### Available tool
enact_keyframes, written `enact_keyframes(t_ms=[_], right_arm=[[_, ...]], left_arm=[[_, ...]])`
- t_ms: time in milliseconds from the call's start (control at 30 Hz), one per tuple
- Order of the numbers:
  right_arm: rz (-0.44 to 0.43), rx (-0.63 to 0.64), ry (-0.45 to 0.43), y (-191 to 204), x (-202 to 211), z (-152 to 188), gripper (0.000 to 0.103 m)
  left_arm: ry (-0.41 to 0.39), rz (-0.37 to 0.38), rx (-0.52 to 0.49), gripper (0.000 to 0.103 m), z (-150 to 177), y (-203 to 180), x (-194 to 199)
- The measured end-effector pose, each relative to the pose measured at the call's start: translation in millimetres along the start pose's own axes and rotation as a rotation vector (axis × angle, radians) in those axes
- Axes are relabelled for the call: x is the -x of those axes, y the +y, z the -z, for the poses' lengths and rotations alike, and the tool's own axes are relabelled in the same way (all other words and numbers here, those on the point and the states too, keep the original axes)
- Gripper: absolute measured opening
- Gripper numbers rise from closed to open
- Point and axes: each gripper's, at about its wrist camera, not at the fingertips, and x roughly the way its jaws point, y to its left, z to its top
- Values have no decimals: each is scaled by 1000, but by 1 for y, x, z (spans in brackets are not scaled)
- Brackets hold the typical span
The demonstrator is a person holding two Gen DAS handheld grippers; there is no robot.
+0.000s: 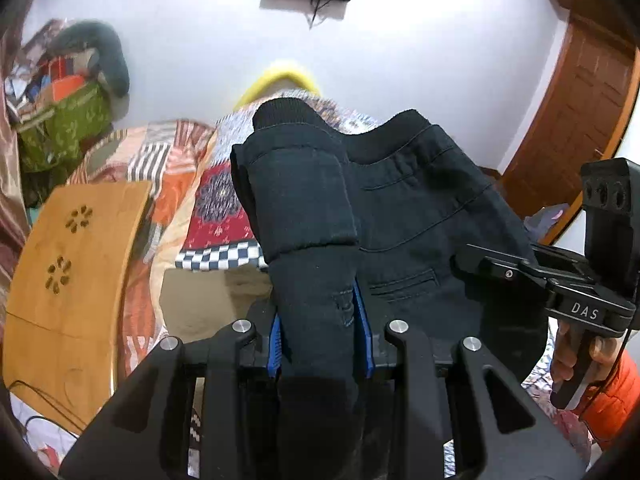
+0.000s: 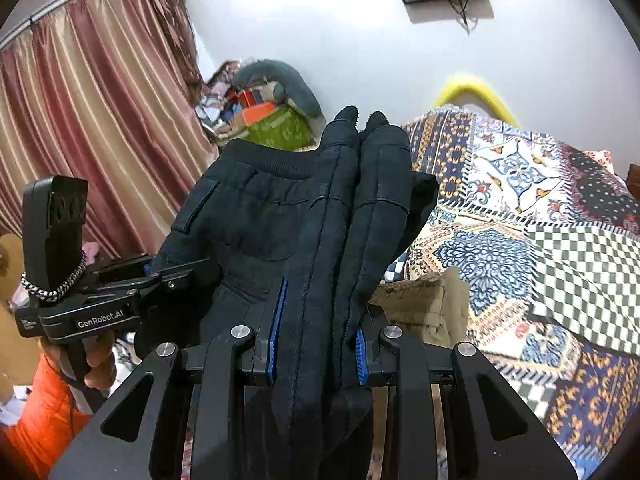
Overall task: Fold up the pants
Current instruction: 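Lower the black trousers onto the olive trousers and open both grippers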
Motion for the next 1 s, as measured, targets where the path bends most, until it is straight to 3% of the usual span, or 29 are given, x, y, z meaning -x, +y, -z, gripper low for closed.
enact_keyframes(t_ms=[300,433,533,667,800,1000], right_arm=[[46,-7,154,-22,-64,13,26],[102,-27,233,-35,-80,26,37],[99,-37,228,-41,-74,28,39],[113,-26,217,-42,-54,26,40],[136,4,182,-40,-32,22,40],[152,38,92,-22,9,8,40]], left_arm=[[144,19,79,30,21,37,-79],[154,-19,68,34,30,37,-94],[150,-26,66,37,29,36,-89],[134,-105,39,38,28,36,-77],[84,-173,17,38,23,35,-50],[-30,-205,17,38,13,16,12]])
